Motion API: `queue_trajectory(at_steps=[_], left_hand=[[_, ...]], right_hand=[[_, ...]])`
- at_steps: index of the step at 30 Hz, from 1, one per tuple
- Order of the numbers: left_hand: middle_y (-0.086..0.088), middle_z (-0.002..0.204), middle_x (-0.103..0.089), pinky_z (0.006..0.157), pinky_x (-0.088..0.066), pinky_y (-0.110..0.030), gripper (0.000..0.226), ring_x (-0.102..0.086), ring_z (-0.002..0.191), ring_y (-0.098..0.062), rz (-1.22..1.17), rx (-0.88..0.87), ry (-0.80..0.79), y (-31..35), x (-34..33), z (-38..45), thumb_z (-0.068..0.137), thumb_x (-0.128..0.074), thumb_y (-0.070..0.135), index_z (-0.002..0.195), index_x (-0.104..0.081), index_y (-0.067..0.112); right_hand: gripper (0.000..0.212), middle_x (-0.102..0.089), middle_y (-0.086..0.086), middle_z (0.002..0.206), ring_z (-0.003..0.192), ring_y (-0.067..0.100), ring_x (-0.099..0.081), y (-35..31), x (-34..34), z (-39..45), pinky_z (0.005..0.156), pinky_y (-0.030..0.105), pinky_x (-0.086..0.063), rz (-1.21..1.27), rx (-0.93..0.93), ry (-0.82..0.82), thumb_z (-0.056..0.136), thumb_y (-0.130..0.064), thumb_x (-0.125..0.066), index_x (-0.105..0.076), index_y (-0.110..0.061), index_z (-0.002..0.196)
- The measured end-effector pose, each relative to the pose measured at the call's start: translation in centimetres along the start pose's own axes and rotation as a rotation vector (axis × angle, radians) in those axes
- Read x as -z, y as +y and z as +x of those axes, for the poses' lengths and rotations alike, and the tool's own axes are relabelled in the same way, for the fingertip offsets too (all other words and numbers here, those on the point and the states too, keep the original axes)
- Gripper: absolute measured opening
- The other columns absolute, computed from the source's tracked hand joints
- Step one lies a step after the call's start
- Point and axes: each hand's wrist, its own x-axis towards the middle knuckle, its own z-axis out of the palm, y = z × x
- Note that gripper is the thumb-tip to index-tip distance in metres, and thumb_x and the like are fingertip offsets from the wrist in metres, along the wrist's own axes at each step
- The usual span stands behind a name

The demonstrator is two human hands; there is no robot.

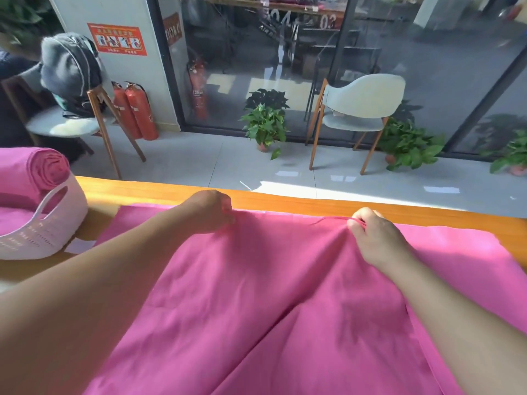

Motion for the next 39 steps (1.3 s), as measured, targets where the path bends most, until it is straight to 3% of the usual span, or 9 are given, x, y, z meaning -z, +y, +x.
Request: queue_trajectory(at_steps=[4,8,13,19,22,25,29,34,39], left_hand=[[-0.008,0.102,-0.065,0.071,-0.039,-0.029,0.017,-0.056,0.094,-0.028,-0.100,-0.023,0.191,-1.4,-1.1,0.9,0.096,-0.054,0.027,0.104,-0.064,0.016],[-0.008,0.102,-0.064,0.078,-0.039,-0.033,0.017,-0.054,0.101,-0.030,-0.098,-0.095,0.359,-2.6,-3.3,1.6,0.097,-0.054,0.026,0.098,-0.064,0.012],[-0.009,0.093,-0.063,0.080,-0.043,-0.038,0.029,-0.052,0.098,-0.030,-0.049,-0.137,0.510,-4.6,-4.5,2.0,0.095,-0.057,0.037,0.086,-0.061,0.010],[-0.004,0.061,-0.054,0.073,-0.035,-0.034,0.049,-0.052,0.069,-0.030,-0.018,-0.089,0.457,-7.0,-3.1,1.5,0.086,-0.029,0.059,0.062,-0.044,0.019],[-0.010,0.073,-0.062,0.065,-0.030,-0.030,0.043,-0.055,0.075,-0.032,0.000,-0.007,0.326,-8.9,-1.3,1.4,0.080,-0.032,0.045,0.076,-0.061,0.014],[-0.009,0.087,-0.068,0.067,-0.041,-0.030,0.022,-0.056,0.082,-0.031,0.036,0.068,0.271,-10.9,-0.6,1.2,0.090,-0.043,0.028,0.084,-0.063,0.022],[-0.007,0.095,-0.068,0.079,-0.038,-0.034,0.021,-0.060,0.091,-0.032,0.046,0.051,0.414,-10.8,-1.9,1.7,0.098,-0.045,0.024,0.096,-0.064,0.016],[-0.005,0.088,-0.065,0.084,-0.036,-0.040,0.024,-0.058,0.091,-0.030,0.015,0.071,0.627,-11.7,-4.0,1.6,0.092,-0.061,0.038,0.083,-0.061,0.016],[-0.003,0.085,-0.061,0.092,-0.032,-0.040,0.029,-0.055,0.090,-0.029,0.080,0.058,0.669,-11.7,-4.5,1.7,0.092,-0.060,0.045,0.081,-0.061,0.018]], right_hand=[[0.017,-0.066,0.010,0.108,0.102,0.034,-0.058,-0.1,-0.9,1.3,0.076,0.038,-0.041,-0.062,-0.048,-0.007,0.101,-0.038,-0.043,-0.052,-0.025,0.096],[0.024,-0.067,0.011,0.110,0.102,0.035,-0.058,-0.3,-1.6,2.2,0.080,0.040,-0.045,-0.141,-0.087,-0.024,0.101,-0.042,-0.039,-0.055,-0.024,0.100],[0.028,-0.067,0.010,0.110,0.102,0.035,-0.058,0.7,-1.9,3.4,0.079,0.038,-0.042,-0.165,-0.093,-0.082,0.096,-0.051,-0.034,-0.049,-0.030,0.086],[0.027,-0.064,0.015,0.120,0.111,0.036,-0.056,0.7,-2.5,4.3,0.085,0.039,-0.039,-0.156,-0.178,-0.095,0.100,-0.047,-0.036,-0.052,-0.026,0.095],[0.026,-0.062,0.018,0.122,0.113,0.038,-0.055,0.2,-2.7,4.2,0.087,0.040,-0.039,-0.162,-0.188,-0.095,0.101,-0.046,-0.035,-0.052,-0.027,0.099],[0.025,-0.062,0.019,0.123,0.113,0.039,-0.055,0.0,-2.7,4.1,0.089,0.041,-0.039,-0.167,-0.181,-0.083,0.102,-0.045,-0.035,-0.050,-0.025,0.100],[0.026,-0.062,0.022,0.121,0.113,0.039,-0.055,0.0,-2.9,4.1,0.088,0.041,-0.039,-0.155,-0.185,-0.076,0.103,-0.041,-0.034,-0.050,-0.021,0.100],[0.023,-0.063,0.023,0.116,0.110,0.039,-0.056,0.1,-3.2,4.2,0.088,0.042,-0.040,-0.142,-0.173,-0.057,0.103,-0.037,-0.034,-0.048,-0.021,0.095],[0.023,-0.065,0.018,0.112,0.108,0.037,-0.056,0.0,-3.3,4.1,0.084,0.040,-0.038,-0.134,-0.182,-0.042,0.102,-0.038,-0.037,-0.051,-0.021,0.093]])
